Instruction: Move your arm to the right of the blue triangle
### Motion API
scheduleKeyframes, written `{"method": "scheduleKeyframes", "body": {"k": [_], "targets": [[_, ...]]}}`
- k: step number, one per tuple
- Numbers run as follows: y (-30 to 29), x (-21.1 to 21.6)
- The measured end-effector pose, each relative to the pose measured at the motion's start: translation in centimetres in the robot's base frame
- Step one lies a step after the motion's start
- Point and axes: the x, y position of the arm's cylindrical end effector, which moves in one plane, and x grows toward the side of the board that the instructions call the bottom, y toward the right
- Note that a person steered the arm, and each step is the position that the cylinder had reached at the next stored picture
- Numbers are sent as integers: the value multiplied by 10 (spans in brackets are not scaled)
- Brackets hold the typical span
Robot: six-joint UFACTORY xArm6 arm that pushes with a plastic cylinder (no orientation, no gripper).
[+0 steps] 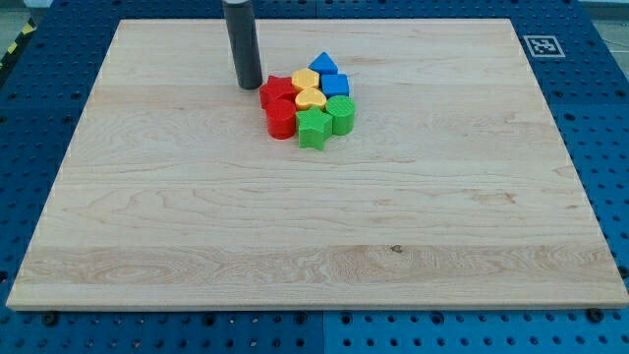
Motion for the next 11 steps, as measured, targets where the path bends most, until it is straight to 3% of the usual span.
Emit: {"method": "scheduleKeyframes", "body": {"k": [1, 6, 8, 11], "targets": [[0, -33], [102, -68], [169, -61], [195, -40]]}}
